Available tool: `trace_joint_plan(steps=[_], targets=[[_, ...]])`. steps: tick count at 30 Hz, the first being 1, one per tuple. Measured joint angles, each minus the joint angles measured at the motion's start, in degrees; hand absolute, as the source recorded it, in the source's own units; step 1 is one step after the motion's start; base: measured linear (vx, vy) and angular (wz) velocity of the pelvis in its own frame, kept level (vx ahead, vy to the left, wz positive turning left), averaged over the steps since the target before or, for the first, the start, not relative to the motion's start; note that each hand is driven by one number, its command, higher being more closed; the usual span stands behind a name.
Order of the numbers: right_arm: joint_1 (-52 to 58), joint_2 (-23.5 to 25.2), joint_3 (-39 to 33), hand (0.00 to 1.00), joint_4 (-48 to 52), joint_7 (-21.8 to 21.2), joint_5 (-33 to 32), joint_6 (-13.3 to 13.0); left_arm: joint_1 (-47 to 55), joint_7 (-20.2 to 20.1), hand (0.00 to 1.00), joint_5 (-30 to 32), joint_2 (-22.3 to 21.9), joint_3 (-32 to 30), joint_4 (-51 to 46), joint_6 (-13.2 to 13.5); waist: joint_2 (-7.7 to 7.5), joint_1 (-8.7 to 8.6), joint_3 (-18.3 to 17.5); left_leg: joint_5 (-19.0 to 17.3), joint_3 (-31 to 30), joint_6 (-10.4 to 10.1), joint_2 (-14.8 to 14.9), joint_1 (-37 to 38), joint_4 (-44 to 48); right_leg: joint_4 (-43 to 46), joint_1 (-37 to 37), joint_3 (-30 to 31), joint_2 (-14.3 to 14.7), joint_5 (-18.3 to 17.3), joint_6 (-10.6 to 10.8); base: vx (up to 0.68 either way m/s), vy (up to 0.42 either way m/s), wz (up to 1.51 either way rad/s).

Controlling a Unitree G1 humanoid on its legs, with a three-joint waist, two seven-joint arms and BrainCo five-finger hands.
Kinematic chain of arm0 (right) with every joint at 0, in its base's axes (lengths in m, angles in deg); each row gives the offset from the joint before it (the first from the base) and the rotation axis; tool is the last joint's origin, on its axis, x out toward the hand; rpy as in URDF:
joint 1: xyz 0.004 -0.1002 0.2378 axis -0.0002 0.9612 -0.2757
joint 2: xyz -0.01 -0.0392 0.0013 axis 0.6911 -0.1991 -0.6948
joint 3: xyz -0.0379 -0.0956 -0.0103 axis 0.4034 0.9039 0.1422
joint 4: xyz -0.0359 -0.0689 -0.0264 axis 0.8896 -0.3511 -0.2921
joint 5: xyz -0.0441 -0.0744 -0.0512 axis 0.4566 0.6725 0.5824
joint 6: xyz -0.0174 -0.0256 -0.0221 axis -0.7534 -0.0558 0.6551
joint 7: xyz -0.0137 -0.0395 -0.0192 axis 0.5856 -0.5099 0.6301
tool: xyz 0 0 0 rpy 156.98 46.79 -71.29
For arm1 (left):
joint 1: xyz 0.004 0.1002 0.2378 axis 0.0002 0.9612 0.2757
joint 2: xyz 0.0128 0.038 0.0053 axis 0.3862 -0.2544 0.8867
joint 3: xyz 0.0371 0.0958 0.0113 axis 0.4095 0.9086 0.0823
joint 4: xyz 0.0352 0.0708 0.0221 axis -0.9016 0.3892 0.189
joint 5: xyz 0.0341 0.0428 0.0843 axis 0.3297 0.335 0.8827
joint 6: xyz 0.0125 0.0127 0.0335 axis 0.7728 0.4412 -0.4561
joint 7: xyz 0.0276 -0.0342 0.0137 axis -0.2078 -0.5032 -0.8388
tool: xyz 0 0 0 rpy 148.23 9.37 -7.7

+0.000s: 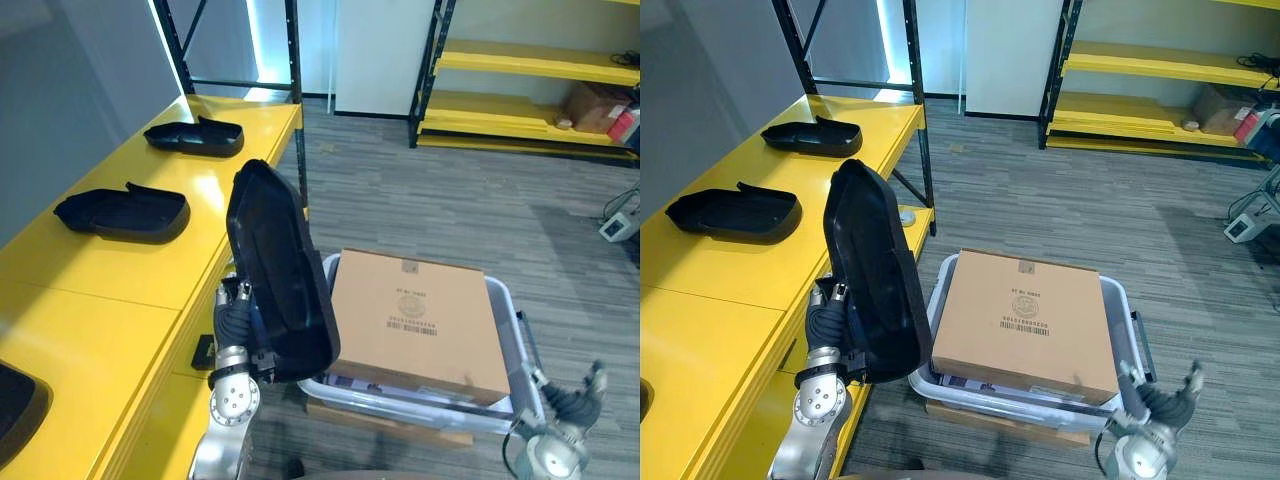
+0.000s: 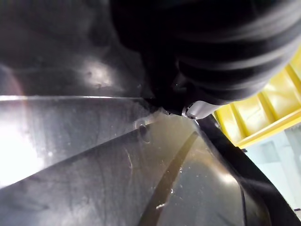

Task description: Walk over and take plastic housings, then place them on the shelf

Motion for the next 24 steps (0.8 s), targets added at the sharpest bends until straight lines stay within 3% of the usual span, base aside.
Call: trace_joint_plan(steps=[4, 7, 15, 16, 19, 20, 21, 22, 23, 24], targets=[[-0.1, 0.3, 0.6, 0.0, -10.6, -3.0, -3.5, 0.8, 0.6, -0.1, 1.0, 0.0, -1.3, 0.0, -0.2, 0.0, 0.87, 1.31, -0.6, -0.1, -0.5, -0.2, 0.3, -0.9, 0.5, 0.4, 0.4, -0.8, 0.1, -0.1, -0.1, 0.0, -0.025, 0.07], [-0.4, 0.6, 1.7, 0.0, -13.4, -3.9, -3.5, 1.2, 0.6, -0.1, 1.0, 0.0, -1.8, 0.1, -0.2, 0.1, 0.88, 1.37, -0.6, -0.1, -1.6, -0.3, 0.1, -0.9, 0.7, 0.4, 1.2, -2.0, 0.0, -0.2, -0.2, 0.01, -0.029, 0.22], [-3.0, 0.1, 6.0, 0.0, -21.4, -3.2, -3.4, 1.4, 0.5, 0.1, 1.0, -0.1, -2.2, 1.4, -0.5, 0.7, 0.12, 3.52, 0.3, -0.3, -11.7, -1.0, -2.6, -6.0, 6.1, 5.3, 1.8, -12.2, -1.6, -3.9, -0.3, -0.03, -0.031, 0.7], [-4.3, 0.1, 6.5, 0.0, -22.4, -2.5, -3.4, 1.3, 0.5, 0.3, 1.0, -0.1, -2.1, 1.7, -1.1, 0.8, 0.43, 4.08, 1.1, -2.0, -10.9, -0.4, -2.5, -7.9, 8.3, 6.4, 1.7, -14.3, -1.9, -4.5, -0.5, -0.12, -0.026, 1.09], [-4.7, 0.0, 6.6, 0.0, -24.2, -0.2, -3.4, 1.6, 0.4, 0.8, 1.0, -0.1, -2.2, 2.9, -3.1, 1.7, 0.29, 4.11, 2.2, -4.9, 4.2, 2.6, 2.3, -13.5, 15.9, 7.1, 1.3, -20.6, -2.7, -4.7, -1.0, -0.1, 0.019, 1.13], [-5.0, -0.4, 6.5, 0.0, -24.6, 0.1, -3.5, 1.6, -0.2, 1.4, 1.0, -0.2, -2.6, 3.1, -3.4, 2.0, 0.99, 4.16, 2.6, -7.6, 12.6, 6.5, 6.6, -16.2, 23.7, 8.4, 1.2, -22.8, -3.3, -4.9, -1.2, -0.03, 0.069, 0.69], [-5.1, -0.6, 6.5, 0.0, -24.6, 0.4, -3.5, 1.7, -0.5, 1.5, 1.0, -0.2, -2.8, 3.0, -3.4, 2.1, 1.19, 4.09, 2.7, -8.7, 16.1, 8.1, 8.4, -16.8, 27.3, 9.2, 1.3, -23.8, -3.7, -5.1, -1.1, -0.01, 0.082, 0.74], [-4.9, -1.1, 6.1, 0.0, -24.5, 1.2, -3.8, 1.9, -0.8, 1.6, 1.0, -0.2, -3.3, 3.4, -3.7, 2.2, 2.87, 4.12, 2.3, -9.3, 21.8, 9.6, 11.3, -16.6, 31.7, 12.6, 1.4, -25.5, -3.7, -5.7, -0.7, -0.03, 0.091, 1.04], [-4.1, -2.0, 6.2, 0.0, -24.7, 1.1, -3.7, 2.0, -2.1, 1.5, 1.0, -0.1, -3.1, 4.7, -3.8, 2.4, 3.48, 2.62, 2.8, -7.7, 21.2, 8.7, 9.3, -17.0, 30.4, 17.0, -0.3, -25.9, -4.8, -8.3, -2.9, -0.07, 0.08, 1.33], [-4.0, -1.9, 6.2, 0.0, -25.2, 1.0, -3.6, 2.0, -2.7, 1.4, 1.0, -0.1, -3.1, 5.0, -3.9, 2.7, 2.89, 1.58, 2.5, -5.9, 18.0, 6.3, 5.9, -16.4, 24.8, 15.2, -1.1, -25.0, -4.2, -8.9, -4.3, -0.1, 0.055, 2.51]])
